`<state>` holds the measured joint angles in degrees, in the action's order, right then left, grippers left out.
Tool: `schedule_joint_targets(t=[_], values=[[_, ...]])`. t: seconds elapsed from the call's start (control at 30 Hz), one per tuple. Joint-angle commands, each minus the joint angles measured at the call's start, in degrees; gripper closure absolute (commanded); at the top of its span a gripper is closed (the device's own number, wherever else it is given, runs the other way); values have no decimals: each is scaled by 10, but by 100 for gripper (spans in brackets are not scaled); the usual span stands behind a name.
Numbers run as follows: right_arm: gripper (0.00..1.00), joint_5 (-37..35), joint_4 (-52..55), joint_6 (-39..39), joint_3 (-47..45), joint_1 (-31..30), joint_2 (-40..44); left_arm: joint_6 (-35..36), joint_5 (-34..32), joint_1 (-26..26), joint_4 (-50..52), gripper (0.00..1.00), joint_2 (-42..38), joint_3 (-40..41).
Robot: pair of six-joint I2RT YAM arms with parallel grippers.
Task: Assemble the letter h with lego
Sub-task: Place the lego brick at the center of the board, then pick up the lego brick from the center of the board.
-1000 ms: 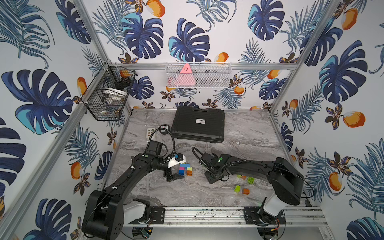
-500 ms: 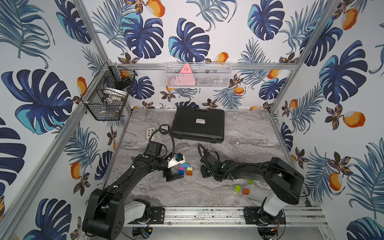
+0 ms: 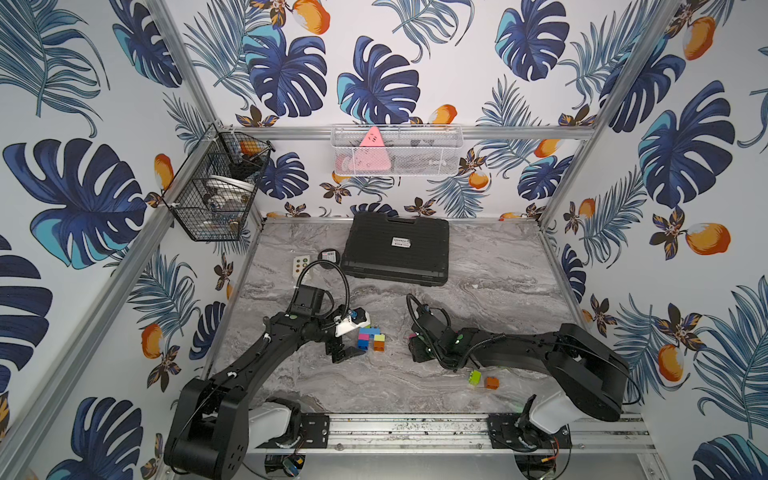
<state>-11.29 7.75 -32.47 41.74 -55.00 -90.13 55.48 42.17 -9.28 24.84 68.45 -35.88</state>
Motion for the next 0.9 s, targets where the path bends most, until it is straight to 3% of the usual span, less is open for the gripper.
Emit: schedule_joint_targets(t=[0.0, 0.23, 0.43, 0.7, 0.87], values=[[38, -8, 64, 4, 15, 0, 5, -2, 4, 1, -12, 1, -3, 2], [40, 27, 177, -40, 94, 0, 13, -7, 7, 1, -19, 1, -2, 5], [41, 41, 178, -24, 136, 1, 1, -8, 11, 1, -22, 1, 1, 5], [56, 26, 202, -18, 184, 8, -80, -26, 29, 0, -36, 1, -7, 8], [59, 32, 199, -26, 195, 21, -109, -30, 42, -7, -40, 1, -12, 2]])
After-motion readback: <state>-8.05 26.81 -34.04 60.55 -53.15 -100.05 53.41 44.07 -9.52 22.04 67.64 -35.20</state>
